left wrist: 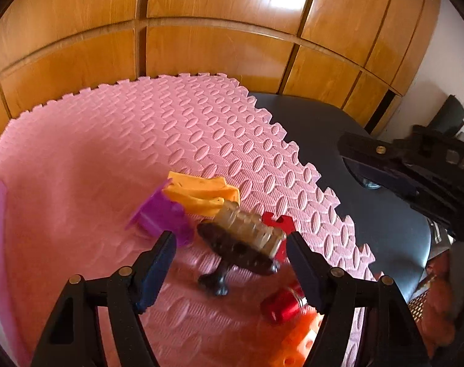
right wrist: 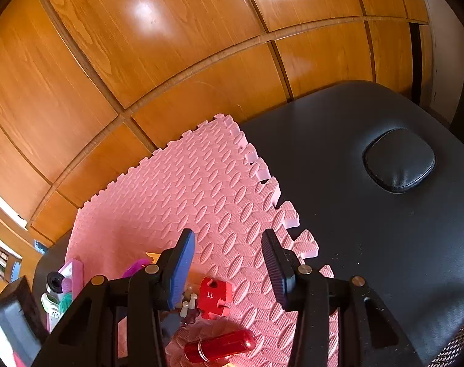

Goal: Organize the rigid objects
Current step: 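Grasp the dark brown pegged brush with the left gripper, then grasp the purple cup with the right gripper while the left gripper holds the brush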

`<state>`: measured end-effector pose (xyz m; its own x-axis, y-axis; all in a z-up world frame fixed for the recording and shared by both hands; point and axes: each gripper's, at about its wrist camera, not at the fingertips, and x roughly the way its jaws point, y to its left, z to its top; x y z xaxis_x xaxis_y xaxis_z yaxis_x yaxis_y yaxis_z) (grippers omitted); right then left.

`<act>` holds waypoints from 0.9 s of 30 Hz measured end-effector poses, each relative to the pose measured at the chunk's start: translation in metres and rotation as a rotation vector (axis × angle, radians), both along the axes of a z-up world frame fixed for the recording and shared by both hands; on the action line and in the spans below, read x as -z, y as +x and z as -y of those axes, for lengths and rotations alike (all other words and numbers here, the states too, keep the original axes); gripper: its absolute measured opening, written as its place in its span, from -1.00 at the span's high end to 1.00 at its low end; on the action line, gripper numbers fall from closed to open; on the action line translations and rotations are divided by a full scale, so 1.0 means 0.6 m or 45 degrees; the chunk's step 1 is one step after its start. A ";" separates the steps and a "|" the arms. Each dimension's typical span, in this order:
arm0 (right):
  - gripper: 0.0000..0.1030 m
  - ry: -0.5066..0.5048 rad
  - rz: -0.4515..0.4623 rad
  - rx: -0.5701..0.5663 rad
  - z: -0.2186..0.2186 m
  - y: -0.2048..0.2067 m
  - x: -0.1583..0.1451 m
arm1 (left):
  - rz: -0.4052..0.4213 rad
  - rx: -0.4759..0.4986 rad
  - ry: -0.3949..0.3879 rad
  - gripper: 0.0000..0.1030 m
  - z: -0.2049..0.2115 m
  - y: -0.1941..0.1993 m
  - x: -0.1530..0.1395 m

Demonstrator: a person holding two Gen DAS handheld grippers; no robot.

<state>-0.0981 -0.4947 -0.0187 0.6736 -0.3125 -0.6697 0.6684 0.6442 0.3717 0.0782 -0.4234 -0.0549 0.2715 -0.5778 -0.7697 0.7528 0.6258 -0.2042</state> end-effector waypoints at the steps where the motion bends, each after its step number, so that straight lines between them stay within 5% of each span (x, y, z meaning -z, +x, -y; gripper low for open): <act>1: 0.12 0.001 0.001 -0.001 0.000 0.000 0.000 | -0.033 0.010 -0.011 -0.15 0.003 0.004 0.008; 3: 0.12 0.000 -0.001 -0.003 0.000 0.001 0.001 | -0.108 0.027 -0.036 0.05 0.003 0.009 0.023; 17: 0.12 -0.027 -0.055 -0.074 -0.013 0.018 0.012 | -0.059 -0.035 -0.072 0.08 -0.117 -0.013 0.001; 27: 0.12 -0.078 -0.113 -0.319 -0.061 0.058 0.027 | -0.022 -0.085 -0.038 0.08 -0.213 -0.046 0.024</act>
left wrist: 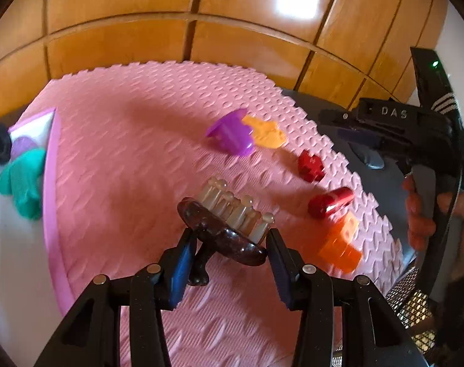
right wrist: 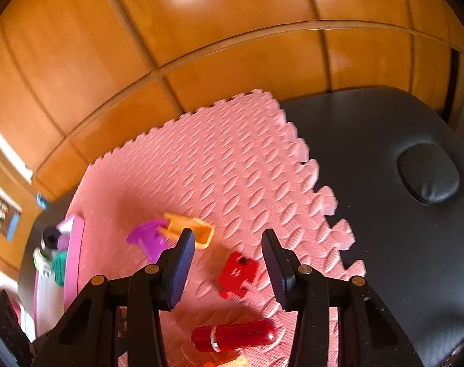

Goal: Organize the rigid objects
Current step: 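Grasp the purple cup with the right gripper while the left gripper holds the brush, then carry the brush into the tray and open the left gripper while the right gripper holds the cup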

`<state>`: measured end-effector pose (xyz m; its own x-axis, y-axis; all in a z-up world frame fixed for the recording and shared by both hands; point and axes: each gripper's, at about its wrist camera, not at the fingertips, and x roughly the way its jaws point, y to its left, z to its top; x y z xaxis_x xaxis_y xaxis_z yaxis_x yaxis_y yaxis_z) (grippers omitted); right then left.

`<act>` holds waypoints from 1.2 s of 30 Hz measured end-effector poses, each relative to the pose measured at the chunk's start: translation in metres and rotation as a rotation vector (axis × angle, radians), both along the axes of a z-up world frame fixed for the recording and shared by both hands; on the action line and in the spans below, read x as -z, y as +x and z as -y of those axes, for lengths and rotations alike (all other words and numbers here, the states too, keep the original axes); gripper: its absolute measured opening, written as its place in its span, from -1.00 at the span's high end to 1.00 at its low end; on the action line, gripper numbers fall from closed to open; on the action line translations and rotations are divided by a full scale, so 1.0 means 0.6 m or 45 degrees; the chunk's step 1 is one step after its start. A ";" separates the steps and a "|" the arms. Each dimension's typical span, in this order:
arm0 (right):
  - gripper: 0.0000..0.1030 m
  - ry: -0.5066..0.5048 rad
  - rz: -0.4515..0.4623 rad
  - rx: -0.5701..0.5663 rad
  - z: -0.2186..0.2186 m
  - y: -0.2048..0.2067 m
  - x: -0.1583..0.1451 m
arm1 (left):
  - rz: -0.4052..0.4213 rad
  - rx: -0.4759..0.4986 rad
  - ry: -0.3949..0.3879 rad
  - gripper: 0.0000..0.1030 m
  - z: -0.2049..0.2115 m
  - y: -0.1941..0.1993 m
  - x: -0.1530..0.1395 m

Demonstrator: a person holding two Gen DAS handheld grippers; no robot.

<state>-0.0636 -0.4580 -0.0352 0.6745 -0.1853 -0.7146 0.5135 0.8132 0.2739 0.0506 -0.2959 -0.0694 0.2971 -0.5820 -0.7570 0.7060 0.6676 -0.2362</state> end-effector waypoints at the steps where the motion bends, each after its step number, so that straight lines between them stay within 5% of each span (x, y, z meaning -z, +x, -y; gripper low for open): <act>1: 0.12 -0.010 -0.006 -0.023 -0.006 0.004 0.001 | 0.016 0.002 -0.020 0.08 -0.006 -0.003 0.001; 10: 0.12 -0.078 -0.076 -0.277 -0.065 0.031 0.006 | 0.054 -0.006 -0.064 0.07 -0.016 -0.010 0.005; 18: 0.12 0.031 -0.113 -0.455 -0.100 0.064 0.023 | 0.032 -0.013 -0.090 0.07 -0.022 -0.007 0.006; 24: 0.12 0.015 -0.255 -0.446 -0.105 0.119 0.057 | 0.018 -0.013 -0.110 0.07 -0.026 -0.006 0.006; 32: 0.12 0.006 -0.283 -0.455 -0.091 0.173 0.070 | 0.006 -0.013 -0.131 0.07 -0.031 -0.005 0.006; 34: 0.39 -0.037 -0.286 -0.494 -0.100 0.180 0.077 | 0.016 -0.011 -0.127 0.07 -0.032 -0.007 0.006; 36: 0.40 -0.107 -0.284 -0.514 -0.114 0.179 0.079 | 0.032 -0.009 -0.116 0.07 -0.030 -0.010 0.005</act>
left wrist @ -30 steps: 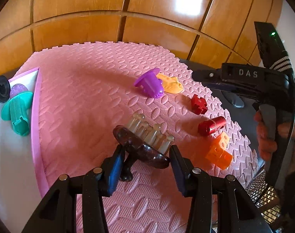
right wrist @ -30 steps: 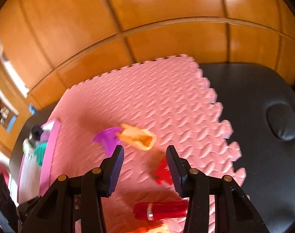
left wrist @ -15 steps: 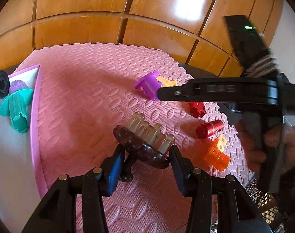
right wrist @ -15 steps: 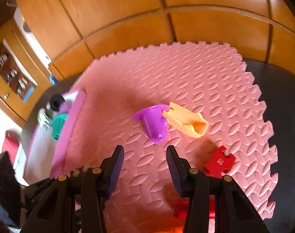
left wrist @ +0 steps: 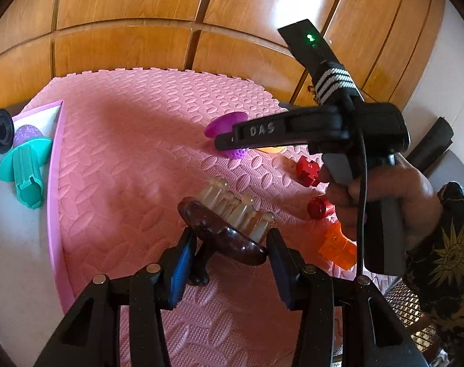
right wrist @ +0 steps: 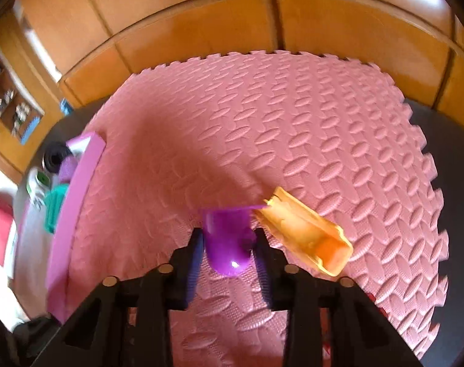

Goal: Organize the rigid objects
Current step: 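Carry the brush into the tray and open the left gripper while the right gripper holds the cup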

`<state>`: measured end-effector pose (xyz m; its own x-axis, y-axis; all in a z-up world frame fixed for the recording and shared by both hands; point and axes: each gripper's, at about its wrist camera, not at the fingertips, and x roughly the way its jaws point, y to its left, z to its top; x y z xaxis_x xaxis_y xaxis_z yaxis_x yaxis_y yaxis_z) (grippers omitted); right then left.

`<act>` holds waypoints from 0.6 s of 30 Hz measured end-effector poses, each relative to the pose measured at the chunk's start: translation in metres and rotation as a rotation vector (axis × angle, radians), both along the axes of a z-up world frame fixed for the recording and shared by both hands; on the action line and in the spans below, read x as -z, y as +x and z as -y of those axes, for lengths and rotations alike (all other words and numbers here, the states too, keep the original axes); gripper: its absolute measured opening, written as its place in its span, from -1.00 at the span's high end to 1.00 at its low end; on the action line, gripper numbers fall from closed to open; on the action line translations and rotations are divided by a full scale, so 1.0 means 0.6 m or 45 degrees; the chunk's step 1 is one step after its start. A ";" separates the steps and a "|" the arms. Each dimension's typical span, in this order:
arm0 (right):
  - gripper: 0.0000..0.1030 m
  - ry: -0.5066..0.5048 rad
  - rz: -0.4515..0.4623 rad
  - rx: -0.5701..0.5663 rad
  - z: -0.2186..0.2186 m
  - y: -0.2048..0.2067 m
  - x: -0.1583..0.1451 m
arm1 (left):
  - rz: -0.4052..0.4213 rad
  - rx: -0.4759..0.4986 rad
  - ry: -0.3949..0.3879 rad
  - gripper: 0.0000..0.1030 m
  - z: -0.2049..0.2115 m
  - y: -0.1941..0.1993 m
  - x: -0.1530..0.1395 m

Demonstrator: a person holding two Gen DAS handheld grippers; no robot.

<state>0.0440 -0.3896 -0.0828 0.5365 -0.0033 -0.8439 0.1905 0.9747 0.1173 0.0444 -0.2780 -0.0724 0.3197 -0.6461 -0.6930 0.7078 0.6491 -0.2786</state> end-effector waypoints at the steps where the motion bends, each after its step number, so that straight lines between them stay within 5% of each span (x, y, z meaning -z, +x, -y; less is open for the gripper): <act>1: 0.40 -0.012 0.001 -0.010 -0.004 0.001 0.000 | 0.006 0.000 0.005 0.07 0.001 0.000 0.000; 9: 0.40 0.015 0.024 0.005 0.006 0.000 0.004 | 0.021 0.011 0.041 0.07 0.004 -0.005 -0.004; 18: 0.40 -0.050 0.017 0.003 -0.003 -0.001 0.008 | 0.047 -0.006 -0.064 0.07 -0.045 -0.023 -0.073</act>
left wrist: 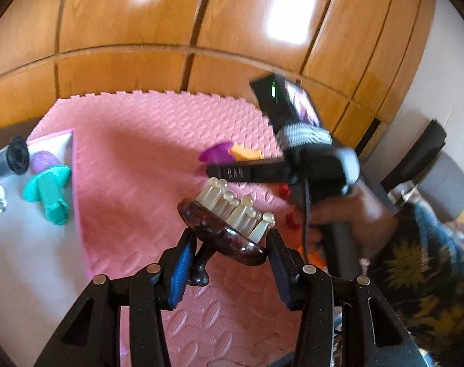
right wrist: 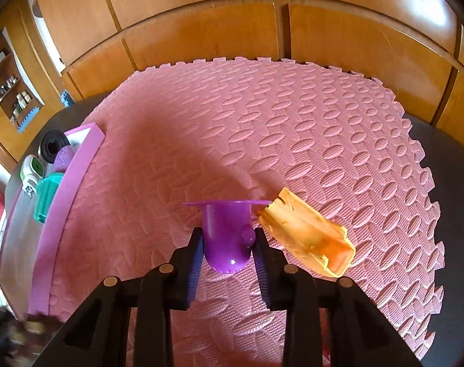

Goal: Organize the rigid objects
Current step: 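Carry the brush into the tray and open the left gripper while the right gripper holds the cup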

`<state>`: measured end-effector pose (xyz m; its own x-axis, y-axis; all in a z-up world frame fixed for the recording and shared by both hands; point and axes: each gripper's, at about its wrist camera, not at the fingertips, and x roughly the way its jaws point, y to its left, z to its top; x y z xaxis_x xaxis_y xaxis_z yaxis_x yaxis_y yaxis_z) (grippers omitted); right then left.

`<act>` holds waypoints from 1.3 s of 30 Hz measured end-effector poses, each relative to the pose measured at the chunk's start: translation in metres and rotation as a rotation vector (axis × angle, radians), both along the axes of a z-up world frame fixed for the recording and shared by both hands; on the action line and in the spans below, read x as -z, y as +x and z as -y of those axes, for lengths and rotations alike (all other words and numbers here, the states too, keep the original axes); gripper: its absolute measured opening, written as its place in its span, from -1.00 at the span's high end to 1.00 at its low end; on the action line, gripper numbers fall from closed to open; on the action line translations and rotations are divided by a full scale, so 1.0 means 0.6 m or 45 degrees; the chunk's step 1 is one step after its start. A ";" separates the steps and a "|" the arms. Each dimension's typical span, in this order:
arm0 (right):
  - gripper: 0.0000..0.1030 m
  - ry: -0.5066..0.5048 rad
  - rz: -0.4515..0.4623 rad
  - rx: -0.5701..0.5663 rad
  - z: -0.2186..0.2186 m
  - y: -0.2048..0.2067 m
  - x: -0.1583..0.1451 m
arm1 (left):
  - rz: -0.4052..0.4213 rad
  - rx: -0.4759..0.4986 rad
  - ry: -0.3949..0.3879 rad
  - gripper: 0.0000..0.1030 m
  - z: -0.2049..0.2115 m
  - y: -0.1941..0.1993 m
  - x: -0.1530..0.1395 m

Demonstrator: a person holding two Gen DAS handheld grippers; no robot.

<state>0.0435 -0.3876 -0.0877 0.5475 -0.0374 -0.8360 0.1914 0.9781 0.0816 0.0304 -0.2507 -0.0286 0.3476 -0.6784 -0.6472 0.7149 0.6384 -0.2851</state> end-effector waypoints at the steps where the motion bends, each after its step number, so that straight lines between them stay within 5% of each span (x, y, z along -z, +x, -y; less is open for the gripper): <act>1: 0.40 -0.006 -0.002 0.000 -0.001 0.001 0.000 | 0.003 -0.015 -0.013 0.07 -0.011 0.000 -0.009; 8: 0.41 -0.011 -0.001 0.016 0.001 0.001 -0.001 | -0.015 -0.242 -0.059 0.07 -0.137 0.021 -0.043; 15: 0.41 -0.020 0.000 0.025 0.000 0.000 -0.001 | -0.070 -0.515 0.017 0.07 -0.252 0.088 -0.008; 29: 0.41 -0.043 -0.002 0.025 0.000 0.003 0.001 | -0.136 -0.609 0.142 0.03 -0.260 0.200 0.053; 39: 0.41 -0.055 -0.001 0.028 0.000 0.004 0.001 | -0.024 -0.647 0.132 -0.22 -0.277 0.151 0.022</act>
